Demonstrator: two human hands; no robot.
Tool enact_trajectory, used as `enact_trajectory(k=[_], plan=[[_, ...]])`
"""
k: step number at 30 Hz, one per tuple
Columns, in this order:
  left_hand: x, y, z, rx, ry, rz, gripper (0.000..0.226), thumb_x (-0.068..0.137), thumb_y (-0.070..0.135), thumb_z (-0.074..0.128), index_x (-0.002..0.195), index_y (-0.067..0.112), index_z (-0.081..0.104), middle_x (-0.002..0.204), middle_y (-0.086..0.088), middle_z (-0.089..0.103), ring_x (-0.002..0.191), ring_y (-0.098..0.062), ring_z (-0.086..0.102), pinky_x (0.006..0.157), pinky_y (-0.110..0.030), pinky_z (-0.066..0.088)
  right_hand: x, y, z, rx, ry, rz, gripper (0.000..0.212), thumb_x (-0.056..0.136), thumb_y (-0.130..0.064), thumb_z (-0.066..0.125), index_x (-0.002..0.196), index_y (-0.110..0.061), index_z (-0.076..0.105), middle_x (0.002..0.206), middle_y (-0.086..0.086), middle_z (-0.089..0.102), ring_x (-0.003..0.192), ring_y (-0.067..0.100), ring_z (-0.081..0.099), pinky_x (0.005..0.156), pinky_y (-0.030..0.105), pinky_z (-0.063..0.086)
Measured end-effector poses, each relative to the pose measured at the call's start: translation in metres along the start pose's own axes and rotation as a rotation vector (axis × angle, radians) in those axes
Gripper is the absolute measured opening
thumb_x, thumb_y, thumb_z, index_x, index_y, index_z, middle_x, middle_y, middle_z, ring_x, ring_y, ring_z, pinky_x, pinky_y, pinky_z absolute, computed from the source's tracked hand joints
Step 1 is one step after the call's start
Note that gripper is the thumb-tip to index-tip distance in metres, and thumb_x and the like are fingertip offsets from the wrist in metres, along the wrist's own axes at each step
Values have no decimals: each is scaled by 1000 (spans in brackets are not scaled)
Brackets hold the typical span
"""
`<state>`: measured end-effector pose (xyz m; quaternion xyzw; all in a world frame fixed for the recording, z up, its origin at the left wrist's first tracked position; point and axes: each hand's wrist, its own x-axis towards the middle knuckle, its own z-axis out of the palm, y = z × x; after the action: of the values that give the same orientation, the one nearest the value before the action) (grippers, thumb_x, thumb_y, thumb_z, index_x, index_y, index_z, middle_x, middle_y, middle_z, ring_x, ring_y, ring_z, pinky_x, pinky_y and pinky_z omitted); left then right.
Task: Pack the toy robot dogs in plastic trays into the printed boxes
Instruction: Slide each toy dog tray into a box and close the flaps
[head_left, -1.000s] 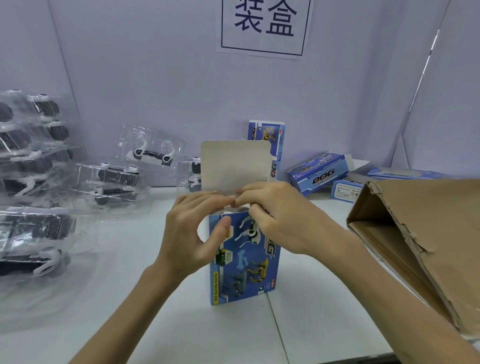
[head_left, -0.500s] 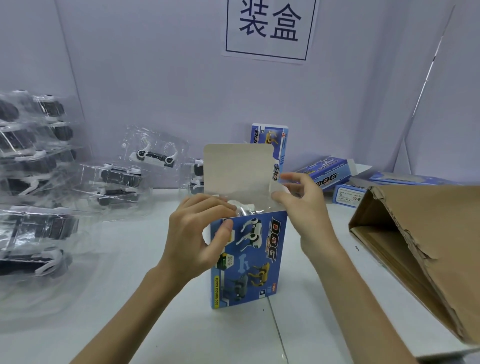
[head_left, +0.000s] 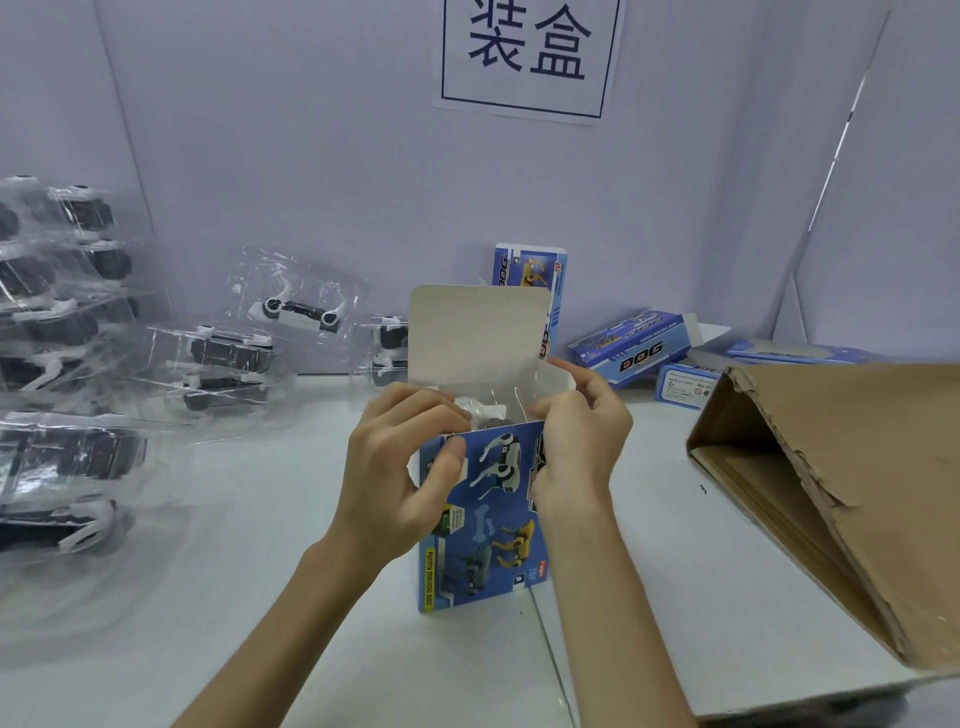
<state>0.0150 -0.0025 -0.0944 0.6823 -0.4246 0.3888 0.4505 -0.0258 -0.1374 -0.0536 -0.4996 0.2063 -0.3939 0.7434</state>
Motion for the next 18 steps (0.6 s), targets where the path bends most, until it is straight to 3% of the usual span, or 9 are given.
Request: enact_trajectory(k=[5,9,14,18], plan=[[7,-3,0,11,11,25,33,88,24,50,72,3,71,79,0,70,77,-21,57,68,-31,44,-2,5,7,-25,21,-97,31,87,-1,59,86,-29,71,94,-11,70,82,7,65,66,25,54],[6,-5,1,19,16,21,33,88,24,51,73,3,71,80,0,71,77,-21,58,68,-30,44,2,6,0,-39,-5,-136,36,87,3,59,87,-30,72,91,-13,70,83,8,67,62,21,55],[4,-4,7,-1,49,5,34,88,23,50,70,1,68,75,-2,68,77,-19,54,69,-28,43,5,4,-6,-65,-64,-104,49,84,13,51,84,-33,69,97,-6,70,93,16,66,63,29,58],[3,-4,12,-15,94,-27,35,87,23,49,69,-1,68,75,-4,68,78,-17,53,72,-22,42,4,5,-10,-147,-129,-185,46,88,9,50,87,-34,68,103,-3,70,99,19,66,74,38,62]])
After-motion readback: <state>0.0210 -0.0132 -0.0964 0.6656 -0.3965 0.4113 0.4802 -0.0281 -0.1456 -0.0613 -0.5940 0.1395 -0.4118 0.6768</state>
